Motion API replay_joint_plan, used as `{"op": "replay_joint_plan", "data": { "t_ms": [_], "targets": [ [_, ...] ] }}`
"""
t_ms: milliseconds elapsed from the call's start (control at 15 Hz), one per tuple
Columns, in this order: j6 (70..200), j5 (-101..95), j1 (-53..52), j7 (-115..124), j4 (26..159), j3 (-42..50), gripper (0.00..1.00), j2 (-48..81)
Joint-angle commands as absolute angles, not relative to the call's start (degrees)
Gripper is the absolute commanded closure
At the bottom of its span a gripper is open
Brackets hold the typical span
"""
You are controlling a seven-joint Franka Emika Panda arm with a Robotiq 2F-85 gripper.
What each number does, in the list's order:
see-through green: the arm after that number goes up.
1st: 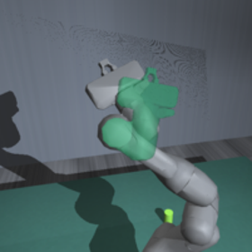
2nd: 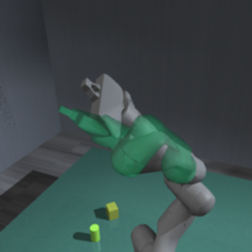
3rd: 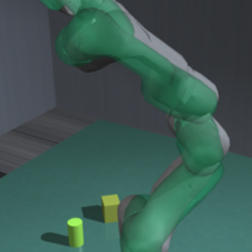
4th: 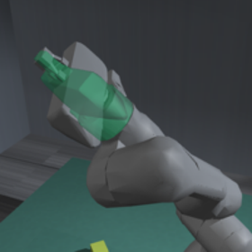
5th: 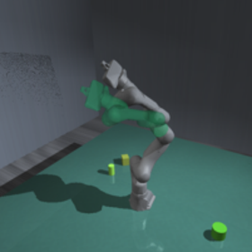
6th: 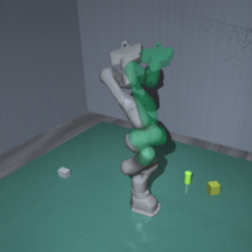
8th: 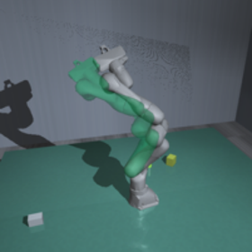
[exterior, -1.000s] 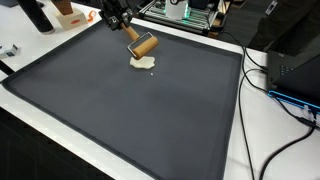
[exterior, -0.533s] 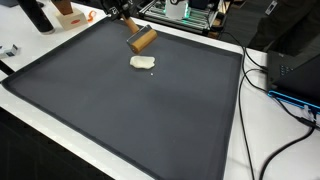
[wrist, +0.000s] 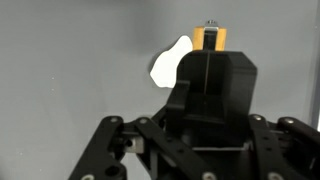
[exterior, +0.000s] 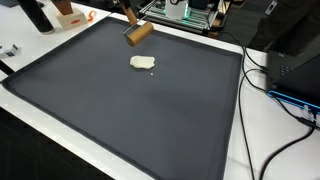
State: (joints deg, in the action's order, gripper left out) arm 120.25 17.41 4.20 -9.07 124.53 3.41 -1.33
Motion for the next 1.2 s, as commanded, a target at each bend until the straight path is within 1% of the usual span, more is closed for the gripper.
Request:
{"op": "replay_joint_plan", "data": {
  "t_ms": [0,200,267,733,800,867,1133],
  "targets": [
    [119.2,10.7,2.9,-3.1,124.4,2.3,0.77,-4.2],
    [118.5,6.8,2.0,-1.2,124.3,1.3,0.77,-5.4],
    [119.9,9.4,2.2,-3.2,124.1,1.9,0.52,-3.6],
    [119.7,8.1,1.9,-2.5,124.1,1.5,0.52,-4.3],
    [119.7,8.1,1.9,-2.5,124.1,1.5,0.77,-4.3],
    [119.7,2.7,2.0,5.7,123.7,0.6,0.77,-3.3],
    [120.9,-7.3,1.1,22.7,123.6,-1.1,0.77,-0.7]
  ]
}}
